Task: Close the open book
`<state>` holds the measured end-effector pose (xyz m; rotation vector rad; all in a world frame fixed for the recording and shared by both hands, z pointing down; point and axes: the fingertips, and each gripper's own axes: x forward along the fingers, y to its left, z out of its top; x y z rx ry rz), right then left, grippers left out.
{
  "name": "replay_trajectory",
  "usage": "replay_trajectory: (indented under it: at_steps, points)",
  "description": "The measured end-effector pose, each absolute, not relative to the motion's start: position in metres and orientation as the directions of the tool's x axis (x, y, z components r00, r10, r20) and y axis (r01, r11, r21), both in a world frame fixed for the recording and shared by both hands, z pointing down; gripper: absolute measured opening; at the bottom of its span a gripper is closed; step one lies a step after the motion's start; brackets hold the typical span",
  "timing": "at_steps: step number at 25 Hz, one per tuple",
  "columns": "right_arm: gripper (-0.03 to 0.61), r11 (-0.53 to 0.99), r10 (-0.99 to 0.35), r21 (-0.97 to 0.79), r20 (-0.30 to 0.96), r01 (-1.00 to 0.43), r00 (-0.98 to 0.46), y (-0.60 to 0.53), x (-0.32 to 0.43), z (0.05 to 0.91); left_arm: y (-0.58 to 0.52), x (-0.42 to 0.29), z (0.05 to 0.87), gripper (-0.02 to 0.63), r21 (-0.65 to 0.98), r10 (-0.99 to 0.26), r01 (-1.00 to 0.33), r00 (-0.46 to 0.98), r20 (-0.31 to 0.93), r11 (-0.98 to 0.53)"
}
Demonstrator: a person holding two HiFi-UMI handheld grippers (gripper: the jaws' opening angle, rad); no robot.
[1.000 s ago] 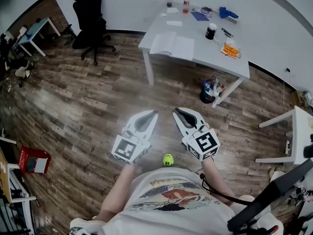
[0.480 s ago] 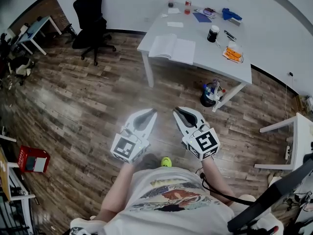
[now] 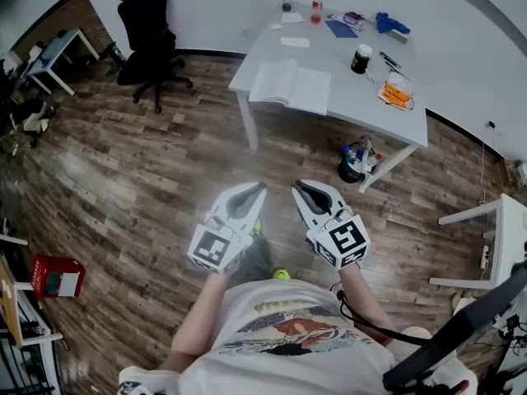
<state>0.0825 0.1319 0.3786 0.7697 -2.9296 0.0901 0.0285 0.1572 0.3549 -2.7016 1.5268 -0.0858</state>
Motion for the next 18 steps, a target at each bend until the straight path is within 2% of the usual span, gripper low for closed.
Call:
replay_trajectory:
  at_steps: [18]
  points:
    - [0.032,0.824,-0.558,-0.033,0.130,-0.566,-0.820,-0.038,-0.022,0.369,-0.025,-0.066,0.349,0.014,-0.054,-0.782,-0.780,0.622,0.035,-0.623]
